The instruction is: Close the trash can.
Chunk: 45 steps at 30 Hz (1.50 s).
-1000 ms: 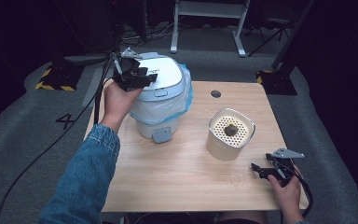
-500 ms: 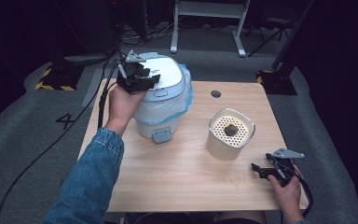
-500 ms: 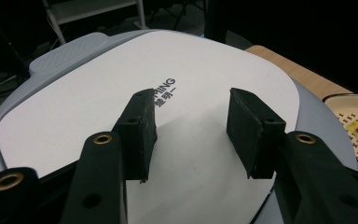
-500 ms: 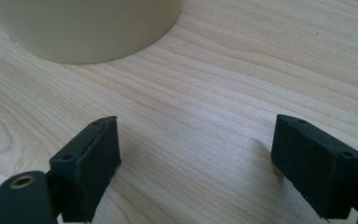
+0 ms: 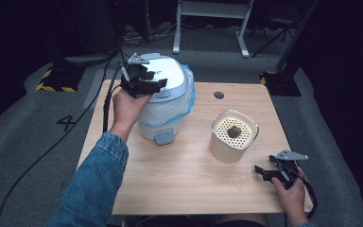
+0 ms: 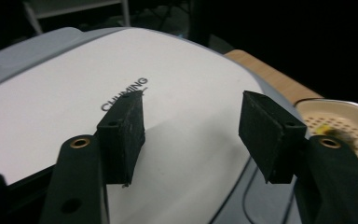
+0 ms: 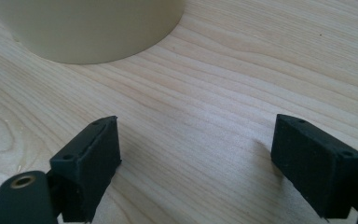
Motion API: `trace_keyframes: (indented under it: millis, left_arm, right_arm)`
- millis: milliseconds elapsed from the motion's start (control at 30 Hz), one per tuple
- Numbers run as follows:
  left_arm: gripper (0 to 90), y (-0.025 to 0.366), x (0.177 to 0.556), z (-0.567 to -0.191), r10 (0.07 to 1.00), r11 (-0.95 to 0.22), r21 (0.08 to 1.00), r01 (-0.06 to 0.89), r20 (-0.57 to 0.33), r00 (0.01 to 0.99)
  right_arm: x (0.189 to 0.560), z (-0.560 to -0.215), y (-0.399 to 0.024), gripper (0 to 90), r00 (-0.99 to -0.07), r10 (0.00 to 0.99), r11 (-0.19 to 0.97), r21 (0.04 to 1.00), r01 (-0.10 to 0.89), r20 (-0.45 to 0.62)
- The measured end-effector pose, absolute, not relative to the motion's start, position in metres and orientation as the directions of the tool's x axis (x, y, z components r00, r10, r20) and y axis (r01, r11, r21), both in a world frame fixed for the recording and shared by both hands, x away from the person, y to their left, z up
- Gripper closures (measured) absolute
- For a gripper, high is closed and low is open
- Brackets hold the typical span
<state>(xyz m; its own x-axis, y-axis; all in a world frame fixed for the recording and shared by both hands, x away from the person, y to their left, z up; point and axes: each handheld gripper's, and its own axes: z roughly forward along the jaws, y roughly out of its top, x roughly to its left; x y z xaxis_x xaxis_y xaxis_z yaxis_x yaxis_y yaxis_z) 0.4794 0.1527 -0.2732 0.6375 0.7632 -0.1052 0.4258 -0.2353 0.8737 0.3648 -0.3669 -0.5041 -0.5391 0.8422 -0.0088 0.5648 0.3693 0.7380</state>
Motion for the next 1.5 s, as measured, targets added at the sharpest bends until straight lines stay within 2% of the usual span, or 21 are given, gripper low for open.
trace_keyframes:
  millis: [300, 633, 933, 1167, 1300, 1500]
  left_arm:
    - [35.5, 0.179, 0.446, -0.258, 0.711, -0.213, 0.914, 0.345, -0.097, 0.696]
    - [32.4, 0.196, 0.401, -0.250, 0.689, -0.190, 0.931, 0.313, -0.100, 0.718]
    - [32.3, 0.200, 0.357, -0.265, 0.714, -0.261, 0.915, 0.308, -0.032, 0.700]
    - [32.0, 0.213, 0.339, -0.282, 0.727, -0.254, 0.904, 0.343, -0.055, 0.684]
    - [31.8, 0.221, 0.328, -0.295, 0.741, -0.266, 0.902, 0.341, -0.036, 0.671]
    - [30.9, 0.233, 0.318, -0.317, 0.698, -0.267, 0.906, 0.329, -0.053, 0.714]
  right_arm:
    - [0.366, -0.504, -0.367, 15.8, -0.550, 0.835, 0.377, 0.738, 0.560, -0.009]
    - [0.367, -0.504, -0.368, 15.8, -0.560, 0.829, 0.383, 0.738, 0.556, -0.009]
    - [0.368, -0.504, -0.368, 15.8, -0.573, 0.819, 0.392, 0.737, 0.551, -0.008]
    - [0.368, -0.504, -0.368, 15.8, -0.574, 0.819, 0.393, 0.737, 0.550, -0.008]
    - [0.368, -0.504, -0.368, 15.8, -0.575, 0.818, 0.393, 0.737, 0.550, -0.008]
    - [0.368, -0.504, -0.368, 15.8, -0.575, 0.818, 0.394, 0.737, 0.550, -0.008]
